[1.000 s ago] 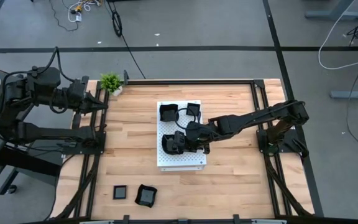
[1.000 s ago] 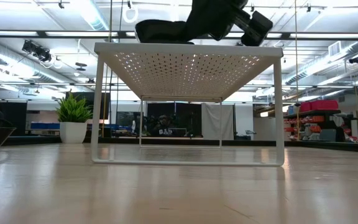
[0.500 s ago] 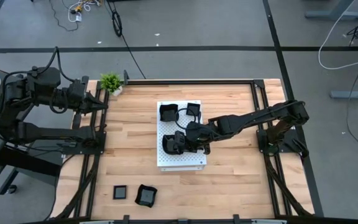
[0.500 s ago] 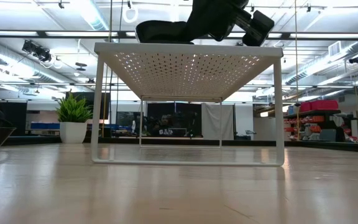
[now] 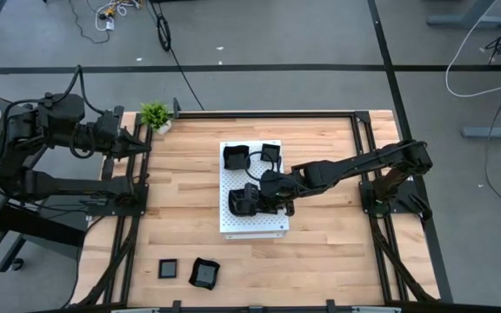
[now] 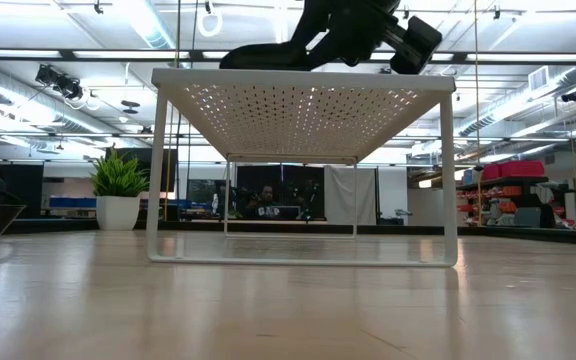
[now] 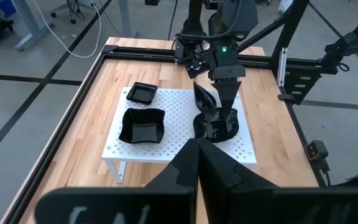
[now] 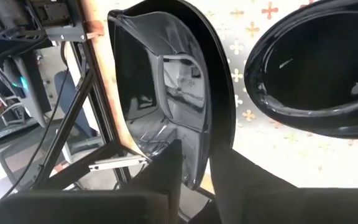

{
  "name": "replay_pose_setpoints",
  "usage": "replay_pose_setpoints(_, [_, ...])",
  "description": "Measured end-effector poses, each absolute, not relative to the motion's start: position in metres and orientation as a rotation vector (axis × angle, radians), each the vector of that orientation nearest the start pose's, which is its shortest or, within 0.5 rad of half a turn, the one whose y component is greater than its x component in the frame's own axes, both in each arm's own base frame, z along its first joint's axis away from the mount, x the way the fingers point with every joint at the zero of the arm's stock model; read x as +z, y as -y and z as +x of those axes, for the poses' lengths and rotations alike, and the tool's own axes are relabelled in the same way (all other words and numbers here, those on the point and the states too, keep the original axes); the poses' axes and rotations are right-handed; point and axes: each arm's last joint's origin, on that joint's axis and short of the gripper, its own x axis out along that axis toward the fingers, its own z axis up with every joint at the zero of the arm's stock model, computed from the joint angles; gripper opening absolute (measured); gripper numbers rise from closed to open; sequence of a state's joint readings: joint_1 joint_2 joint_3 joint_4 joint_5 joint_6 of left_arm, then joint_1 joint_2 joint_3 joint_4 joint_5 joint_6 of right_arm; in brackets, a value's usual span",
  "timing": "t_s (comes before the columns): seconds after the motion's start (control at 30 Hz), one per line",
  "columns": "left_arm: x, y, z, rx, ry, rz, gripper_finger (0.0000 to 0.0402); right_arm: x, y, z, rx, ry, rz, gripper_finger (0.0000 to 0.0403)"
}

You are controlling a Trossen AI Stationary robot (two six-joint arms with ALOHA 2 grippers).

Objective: Pick & Place Mini shaped plates
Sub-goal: Stack the black leaf shaped plate on top of the other black leaf shaped plate on the shelf

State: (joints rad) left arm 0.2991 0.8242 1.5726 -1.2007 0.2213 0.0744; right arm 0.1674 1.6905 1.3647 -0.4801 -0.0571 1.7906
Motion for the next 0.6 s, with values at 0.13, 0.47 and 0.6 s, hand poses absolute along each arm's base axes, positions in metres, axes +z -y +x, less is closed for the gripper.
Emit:
replay_pose_setpoints(0.13, [0.466,-0.0133,0.0647,0.061,-0.439,-0.045,0.0016,0.2743,-0.0647,0.3641,-0.556,-0.765,1.63,0.0102])
replay_pose_setpoints(0.47, [0.466,-0.0133,0.0647,0.06,-0.439,-0.045,0.0016,0.2759,-0.0651,0.3643,-0.543,-0.762,1.643,0.0119])
replay_pose_setpoints(0.6, [0.466,-0.0133,0.0647,0.06,-0.439,-0.045,0.0016,0.2796,-0.0624,0.3618,-0.54,-0.752,1.624,0.0116])
